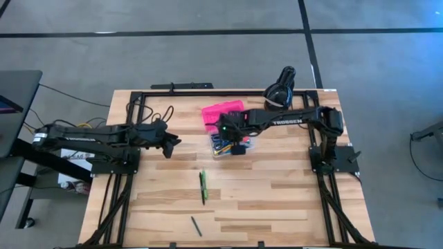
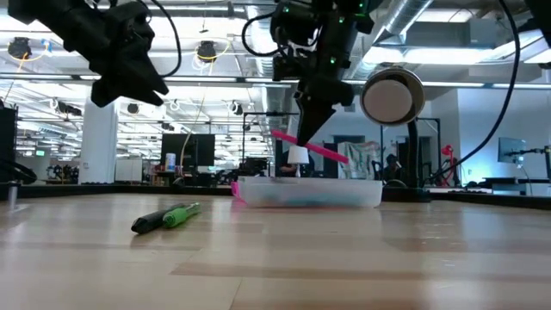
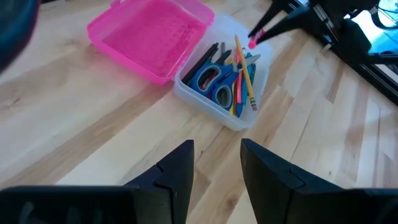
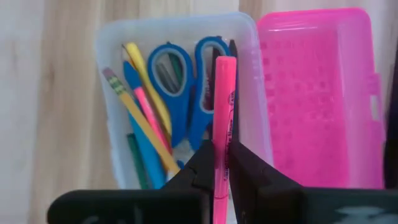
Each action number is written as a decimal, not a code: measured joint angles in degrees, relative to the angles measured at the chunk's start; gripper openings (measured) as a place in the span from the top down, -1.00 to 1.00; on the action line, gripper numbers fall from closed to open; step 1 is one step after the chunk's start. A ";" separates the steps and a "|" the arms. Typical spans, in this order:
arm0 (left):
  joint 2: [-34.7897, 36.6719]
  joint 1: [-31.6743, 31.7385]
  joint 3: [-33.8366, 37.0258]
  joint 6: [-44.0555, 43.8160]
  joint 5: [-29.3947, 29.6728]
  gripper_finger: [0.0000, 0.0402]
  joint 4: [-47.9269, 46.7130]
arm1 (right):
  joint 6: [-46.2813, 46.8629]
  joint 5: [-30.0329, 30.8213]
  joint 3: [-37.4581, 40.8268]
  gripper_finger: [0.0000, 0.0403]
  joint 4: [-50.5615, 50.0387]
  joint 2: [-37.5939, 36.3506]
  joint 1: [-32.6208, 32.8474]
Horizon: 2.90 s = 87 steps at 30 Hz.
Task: Pick & place school supplies into a supply box
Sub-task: Put the pink pen into the pink supply box, then put the black pen into the pink supply box
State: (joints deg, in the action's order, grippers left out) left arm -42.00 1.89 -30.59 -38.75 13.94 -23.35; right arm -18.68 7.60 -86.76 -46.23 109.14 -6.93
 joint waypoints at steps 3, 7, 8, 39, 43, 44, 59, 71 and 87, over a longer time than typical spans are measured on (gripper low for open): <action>-2.04 -0.29 0.00 -0.15 -0.63 0.38 2.11 | -3.69 -0.07 -0.05 0.93 0.26 0.57 -0.46; -4.99 -1.29 0.00 -0.16 -1.12 0.38 5.61 | -4.30 -0.20 -0.02 0.89 -0.15 0.85 -0.34; -5.61 -1.61 0.00 -0.16 -1.14 0.38 6.17 | -4.30 -0.23 -0.07 0.87 0.06 0.85 -0.32; -11.23 -12.97 0.02 13.26 -12.21 0.38 12.48 | 30.21 3.88 -0.07 0.44 -0.44 -10.99 3.82; -13.32 -14.76 0.03 14.24 -14.17 0.38 14.64 | 36.96 6.48 -0.07 0.45 -2.54 -14.83 6.03; -14.51 -15.05 -0.05 14.30 -14.75 0.38 15.60 | 38.42 7.23 -0.07 0.45 -3.09 -15.72 6.75; -37.57 -17.33 0.06 16.54 -17.75 0.38 33.50 | 54.84 24.06 -0.02 0.45 -13.25 -24.12 22.57; -47.64 -18.23 -2.57 17.58 -17.93 0.38 38.14 | 77.41 35.01 -0.06 0.45 -31.11 -27.58 35.43; -50.03 -18.34 -3.45 18.50 -17.30 0.38 37.87 | 87.87 37.83 -0.04 0.45 -37.12 -27.76 40.64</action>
State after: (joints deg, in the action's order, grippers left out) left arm -92.03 -16.45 -34.04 -20.25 -3.37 14.51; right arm 69.19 45.43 -86.80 -83.35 81.38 33.71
